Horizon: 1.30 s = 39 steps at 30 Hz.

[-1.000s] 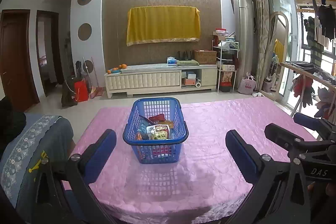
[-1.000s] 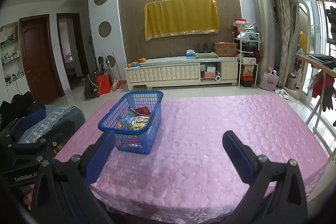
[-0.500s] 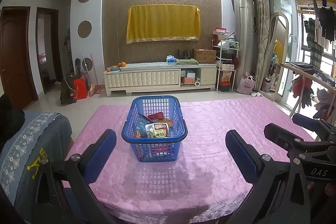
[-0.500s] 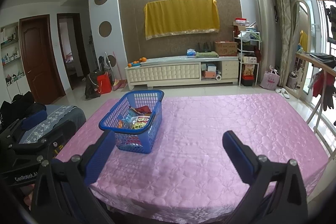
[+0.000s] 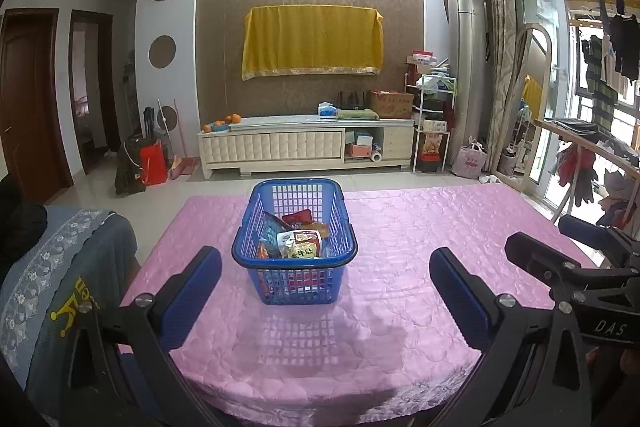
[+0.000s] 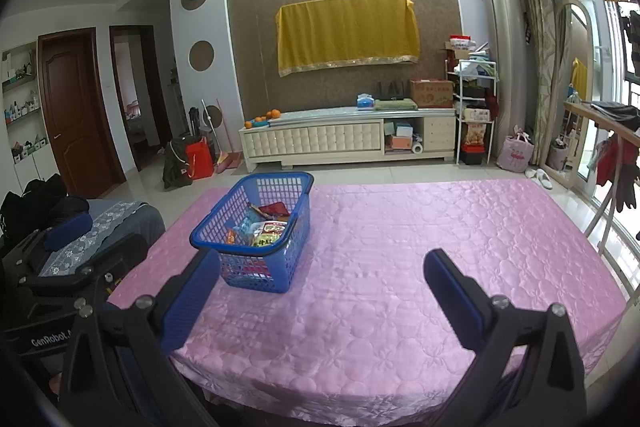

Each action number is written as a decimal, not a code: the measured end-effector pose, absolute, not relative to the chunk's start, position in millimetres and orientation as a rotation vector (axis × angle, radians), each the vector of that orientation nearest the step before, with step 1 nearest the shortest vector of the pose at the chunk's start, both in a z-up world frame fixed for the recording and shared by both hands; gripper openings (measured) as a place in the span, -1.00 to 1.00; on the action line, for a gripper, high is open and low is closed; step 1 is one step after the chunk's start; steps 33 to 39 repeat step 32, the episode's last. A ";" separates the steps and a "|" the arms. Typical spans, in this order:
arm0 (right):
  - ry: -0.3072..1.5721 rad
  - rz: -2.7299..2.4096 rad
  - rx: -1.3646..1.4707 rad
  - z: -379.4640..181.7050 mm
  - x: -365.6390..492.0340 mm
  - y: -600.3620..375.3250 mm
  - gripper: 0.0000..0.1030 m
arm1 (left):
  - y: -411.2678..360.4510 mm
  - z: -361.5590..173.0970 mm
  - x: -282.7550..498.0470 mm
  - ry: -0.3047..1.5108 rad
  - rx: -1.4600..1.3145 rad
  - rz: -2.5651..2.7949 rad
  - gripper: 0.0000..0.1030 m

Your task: Organize snacks

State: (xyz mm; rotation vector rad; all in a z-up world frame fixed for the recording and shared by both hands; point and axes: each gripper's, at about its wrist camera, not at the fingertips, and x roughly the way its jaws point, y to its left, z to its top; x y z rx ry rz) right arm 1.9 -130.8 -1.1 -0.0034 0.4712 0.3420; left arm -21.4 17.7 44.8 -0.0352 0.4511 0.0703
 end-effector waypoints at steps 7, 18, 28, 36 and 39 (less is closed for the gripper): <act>0.473 0.344 -0.003 -0.3 0.7 -129.6 1.00 | 15.8 45.2 -22.7 0.449 -0.030 0.076 1.00; 0.472 0.347 0.003 0.5 -0.5 -130.8 1.00 | 17.9 44.4 -25.6 0.456 -0.054 0.068 1.00; 0.475 0.350 0.008 0.1 -2.9 -130.3 1.00 | 19.3 44.2 -27.0 0.460 -0.056 0.068 1.00; 0.473 0.353 0.013 1.0 -5.5 -131.0 1.00 | 19.0 44.4 -27.7 0.458 -0.057 0.066 1.00; 0.473 0.353 0.013 1.0 -5.5 -131.0 1.00 | 19.0 44.4 -27.7 0.458 -0.057 0.066 1.00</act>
